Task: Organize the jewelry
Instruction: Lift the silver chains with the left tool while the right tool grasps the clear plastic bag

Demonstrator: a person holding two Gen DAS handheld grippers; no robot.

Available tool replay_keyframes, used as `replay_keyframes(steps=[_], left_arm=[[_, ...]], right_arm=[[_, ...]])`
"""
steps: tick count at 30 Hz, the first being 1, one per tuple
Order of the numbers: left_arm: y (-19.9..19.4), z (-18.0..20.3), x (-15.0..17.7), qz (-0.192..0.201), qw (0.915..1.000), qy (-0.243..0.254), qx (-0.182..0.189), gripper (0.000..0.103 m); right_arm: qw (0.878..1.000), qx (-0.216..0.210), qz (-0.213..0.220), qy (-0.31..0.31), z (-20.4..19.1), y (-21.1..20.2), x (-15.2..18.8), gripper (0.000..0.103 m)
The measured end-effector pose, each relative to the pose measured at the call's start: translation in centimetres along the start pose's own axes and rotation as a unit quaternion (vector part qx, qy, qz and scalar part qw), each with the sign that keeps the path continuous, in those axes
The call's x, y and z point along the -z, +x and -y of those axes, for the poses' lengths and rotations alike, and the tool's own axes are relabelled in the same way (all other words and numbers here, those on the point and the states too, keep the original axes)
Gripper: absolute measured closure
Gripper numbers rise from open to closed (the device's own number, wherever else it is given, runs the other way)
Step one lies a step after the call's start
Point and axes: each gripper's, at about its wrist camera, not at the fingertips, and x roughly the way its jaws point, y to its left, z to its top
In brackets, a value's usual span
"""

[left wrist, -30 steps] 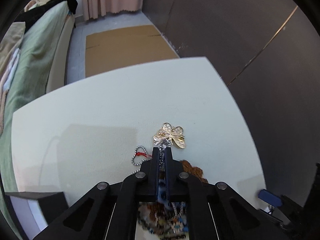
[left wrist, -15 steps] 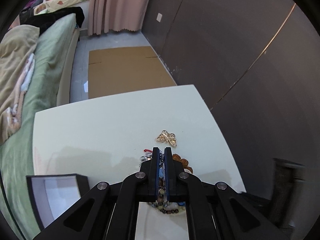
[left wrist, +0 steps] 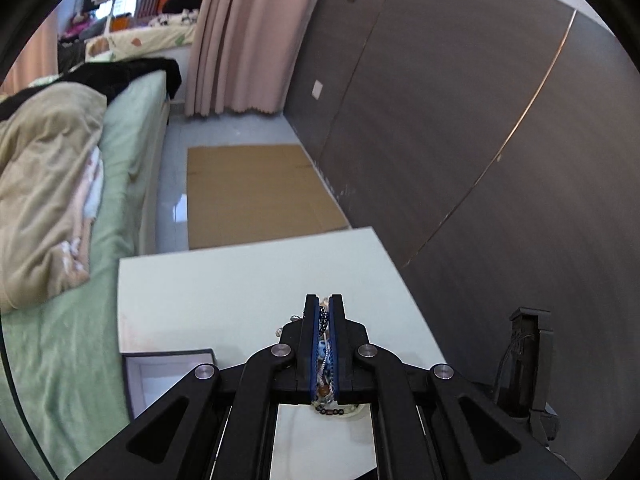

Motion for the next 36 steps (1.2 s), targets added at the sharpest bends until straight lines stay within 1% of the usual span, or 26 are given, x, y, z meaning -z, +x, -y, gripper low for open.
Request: replay_keyframes(steps=[9,15,20,28,30,36], left_arm=[[-5.0,-0.2,-1.1,0.051,0.9987,0.004,0.003,0.099],[-8.3,-0.1,-1.7,0.083,0.9965,0.009,0.004,0.099],[-10.8,0.2,-2.4,0.109,0.9939,0.02,0.001,0.099],[-15.1,0.5,-3.5,0.152,0.9876,0.038,-0.008,0.099],[-15.8,0.6,-3.7,0.158,0.986,0.048,-0.019,0.099],[-16.3,-0.1,-3.8,0.163,0.9853,0.046,-0.024,0.099]], right_arm=[[0.999,-0.023,0.03,-0.031,-3.1,-2.9,-0.8,0.1],[0.996,-0.041,0.056,-0.06,-6.3,-5.0,-1.7,0.1],[0.993,-0.055,0.069,-0.083,-8.8,-5.9,-2.3,0.1],[0.989,-0.072,0.071,-0.112,-12.0,-5.9,-2.4,0.1],[0.987,-0.077,0.069,-0.12,-12.9,-5.7,-2.3,0.1],[0.985,-0.088,0.066,-0.133,-14.5,-5.2,-2.0,0.1]])
